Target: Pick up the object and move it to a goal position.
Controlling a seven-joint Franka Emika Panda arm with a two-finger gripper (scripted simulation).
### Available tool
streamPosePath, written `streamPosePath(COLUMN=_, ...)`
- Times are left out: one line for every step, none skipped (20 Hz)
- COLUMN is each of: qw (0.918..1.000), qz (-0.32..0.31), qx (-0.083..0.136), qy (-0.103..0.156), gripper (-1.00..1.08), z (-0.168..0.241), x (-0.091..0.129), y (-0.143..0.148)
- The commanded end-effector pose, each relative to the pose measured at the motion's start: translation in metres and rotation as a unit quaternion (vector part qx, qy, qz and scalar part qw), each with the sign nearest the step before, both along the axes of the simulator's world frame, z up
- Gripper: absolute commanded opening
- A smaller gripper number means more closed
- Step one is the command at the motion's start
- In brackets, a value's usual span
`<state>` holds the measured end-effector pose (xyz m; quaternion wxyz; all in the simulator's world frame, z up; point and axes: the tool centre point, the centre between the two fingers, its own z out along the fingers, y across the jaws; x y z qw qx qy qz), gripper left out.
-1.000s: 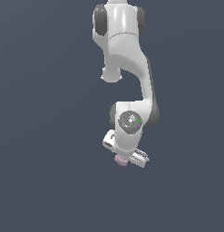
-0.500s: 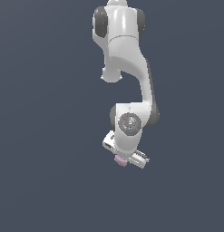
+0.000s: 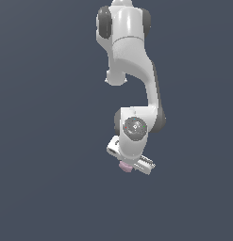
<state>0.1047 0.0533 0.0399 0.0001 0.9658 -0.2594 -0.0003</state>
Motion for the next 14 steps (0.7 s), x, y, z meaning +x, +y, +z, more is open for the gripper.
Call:
streamPosePath(qw=1.0, qz=0.0, qx=0.0, qy=0.0, gripper=-1.0, z=0.002, x=-0.001, y=-0.001)
streamPosePath(qw=1.0, qz=0.0, qx=0.0, qy=0.0, gripper=-1.0, z=0.003, x=-0.002, y=-0.002)
streamPosePath(qw=1.0, qz=0.0, qx=0.0, qy=0.0, gripper=-1.0, z=0.004, x=-0.003, y=-0.003)
streamPosePath(qw=1.0, qz=0.0, qx=0.0, qy=0.0, gripper=-1.0, z=0.005, x=-0.004, y=-0.004)
streamPosePath(qw=1.0, qz=0.0, qx=0.0, qy=0.0, gripper=-1.0, z=0.007, x=-0.005, y=-0.006)
streamPosePath(qw=1.0, qz=0.0, qx=0.0, qy=0.0, gripper=-1.0, z=0.009, x=-0.007, y=-0.007)
streamPosePath(qw=1.0, qz=0.0, qx=0.0, qy=0.0, gripper=-1.0, z=0.011, x=-0.009, y=-0.009)
streamPosePath(qw=1.0, qz=0.0, qx=0.0, qy=0.0, gripper=-1.0, z=0.013, x=-0.011, y=-0.011)
streamPosePath(qw=1.0, qz=0.0, qx=0.0, qy=0.0, gripper=-1.0, z=0.016, x=-0.013, y=-0.013)
streamPosePath(qw=1.0, qz=0.0, qx=0.0, qy=0.0, gripper=-1.0, z=0.019, x=-0.015, y=-0.016)
streamPosePath(qw=1.0, qz=0.0, qx=0.0, qy=0.0, gripper=-1.0, z=0.022, x=-0.018, y=-0.019)
streamPosePath(qw=1.0, qz=0.0, qx=0.0, qy=0.0, gripper=-1.0, z=0.026, x=-0.021, y=-0.022)
streamPosePath(qw=1.0, qz=0.0, qx=0.0, qy=0.0, gripper=-1.0, z=0.03, x=-0.024, y=-0.026)
streamPosePath(qw=1.0, qz=0.0, qx=0.0, qy=0.0, gripper=-1.0, z=0.034, x=-0.028, y=-0.029)
